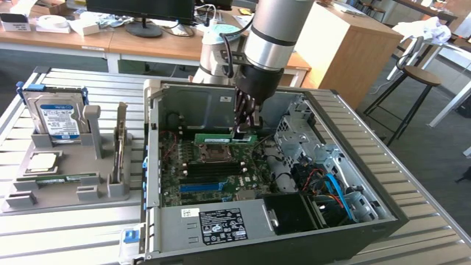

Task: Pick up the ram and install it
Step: 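Insert the ram into the slot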

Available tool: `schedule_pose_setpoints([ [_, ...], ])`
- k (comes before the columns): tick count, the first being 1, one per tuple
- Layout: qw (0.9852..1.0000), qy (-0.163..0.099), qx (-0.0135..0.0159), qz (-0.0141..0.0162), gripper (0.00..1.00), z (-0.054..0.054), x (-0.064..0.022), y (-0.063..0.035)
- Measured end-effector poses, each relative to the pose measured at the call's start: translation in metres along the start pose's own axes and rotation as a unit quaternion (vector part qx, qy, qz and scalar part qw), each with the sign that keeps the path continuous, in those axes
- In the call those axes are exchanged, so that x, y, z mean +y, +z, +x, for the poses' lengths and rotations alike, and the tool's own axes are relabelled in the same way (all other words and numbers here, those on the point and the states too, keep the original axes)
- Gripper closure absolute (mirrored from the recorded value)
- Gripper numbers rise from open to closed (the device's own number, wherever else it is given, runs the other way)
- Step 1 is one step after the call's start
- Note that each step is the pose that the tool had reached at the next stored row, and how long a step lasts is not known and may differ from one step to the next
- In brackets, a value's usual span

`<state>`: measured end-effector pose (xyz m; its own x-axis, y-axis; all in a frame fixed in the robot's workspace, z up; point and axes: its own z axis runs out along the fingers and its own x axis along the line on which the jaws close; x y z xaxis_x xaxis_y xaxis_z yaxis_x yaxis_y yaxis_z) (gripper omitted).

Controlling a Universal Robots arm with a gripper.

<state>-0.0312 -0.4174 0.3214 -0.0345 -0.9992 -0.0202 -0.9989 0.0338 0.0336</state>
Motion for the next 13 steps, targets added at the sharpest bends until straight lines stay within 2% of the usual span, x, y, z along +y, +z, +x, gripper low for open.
schedule_pose_setpoints([
  [13,1.0000,0.000,0.0000,0.0000,0.89,0.000,-0.0005,0.0138],
])
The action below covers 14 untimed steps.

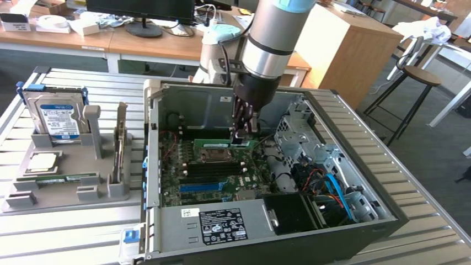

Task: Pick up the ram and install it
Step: 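Insert the ram into the slot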

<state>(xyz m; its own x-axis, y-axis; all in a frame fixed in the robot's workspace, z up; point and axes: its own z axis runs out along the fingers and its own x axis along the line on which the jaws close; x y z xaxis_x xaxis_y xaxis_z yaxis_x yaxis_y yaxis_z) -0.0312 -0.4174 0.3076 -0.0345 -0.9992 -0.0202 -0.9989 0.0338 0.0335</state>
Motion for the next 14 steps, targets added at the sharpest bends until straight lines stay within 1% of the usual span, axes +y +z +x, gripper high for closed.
schedule_pose_setpoints([
  [14,1.0000,0.000,0.0000,0.0000,0.89,0.000,-0.0005,0.0148],
])
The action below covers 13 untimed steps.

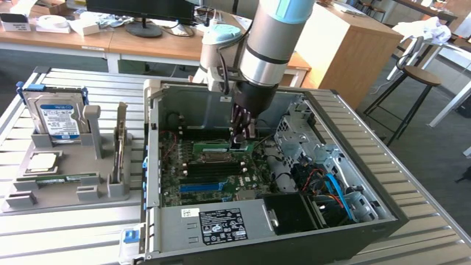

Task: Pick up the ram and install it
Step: 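Insert the ram into the slot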

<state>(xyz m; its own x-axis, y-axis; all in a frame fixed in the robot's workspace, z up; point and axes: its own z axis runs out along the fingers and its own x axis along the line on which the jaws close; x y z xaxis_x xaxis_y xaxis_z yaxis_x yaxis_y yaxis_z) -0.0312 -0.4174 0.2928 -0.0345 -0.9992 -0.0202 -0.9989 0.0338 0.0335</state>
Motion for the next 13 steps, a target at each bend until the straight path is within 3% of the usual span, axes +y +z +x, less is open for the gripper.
schedule_pose_setpoints([
  [13,1.0000,-0.009,0.0004,-0.0002,0.89,0.0001,0.0000,0.0022],
])
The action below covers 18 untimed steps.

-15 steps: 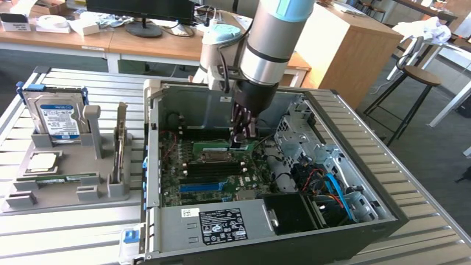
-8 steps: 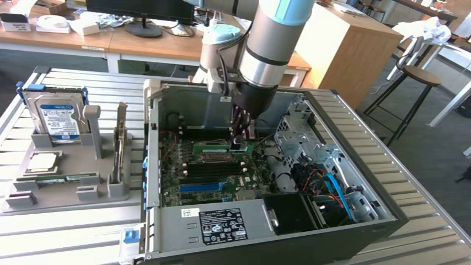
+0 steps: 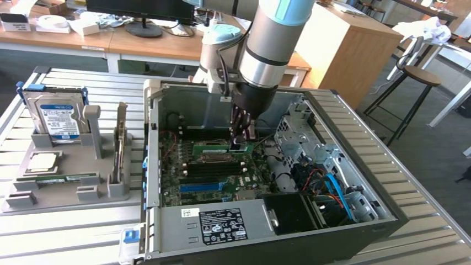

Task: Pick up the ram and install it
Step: 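Insert the ram into the slot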

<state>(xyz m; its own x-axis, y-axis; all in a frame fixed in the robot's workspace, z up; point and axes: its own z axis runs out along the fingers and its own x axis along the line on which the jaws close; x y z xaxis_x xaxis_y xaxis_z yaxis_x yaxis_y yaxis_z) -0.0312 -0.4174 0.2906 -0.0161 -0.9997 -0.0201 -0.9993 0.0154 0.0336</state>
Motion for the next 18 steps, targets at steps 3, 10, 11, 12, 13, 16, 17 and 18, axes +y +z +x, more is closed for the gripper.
schedule_pose_setpoints([
  [3,1.0000,0.000,0.0000,0.0000,0.89,0.0000,0.0000,0.0000],
  [10,1.0000,0.000,-0.0002,0.0000,0.89,0.0001,-0.0002,0.0042],
  [11,1.0000,0.000,-0.0002,0.0000,0.89,0.0001,-0.0002,0.0052],
  [12,1.0000,0.000,-0.0002,0.0000,0.89,0.0001,-0.0002,0.0062],
  [13,1.0000,0.000,-0.0002,0.0000,0.89,0.0002,-0.0003,0.0071],
  [16,1.0000,0.000,-0.0002,0.0000,0.89,0.0002,-0.0003,0.0088],
  [17,1.0000,0.000,-0.0001,0.0000,0.89,0.0002,-0.0003,0.0088],
  [18,1.0000,0.000,-0.0001,0.0000,0.89,0.0002,-0.0003,0.0088],
])
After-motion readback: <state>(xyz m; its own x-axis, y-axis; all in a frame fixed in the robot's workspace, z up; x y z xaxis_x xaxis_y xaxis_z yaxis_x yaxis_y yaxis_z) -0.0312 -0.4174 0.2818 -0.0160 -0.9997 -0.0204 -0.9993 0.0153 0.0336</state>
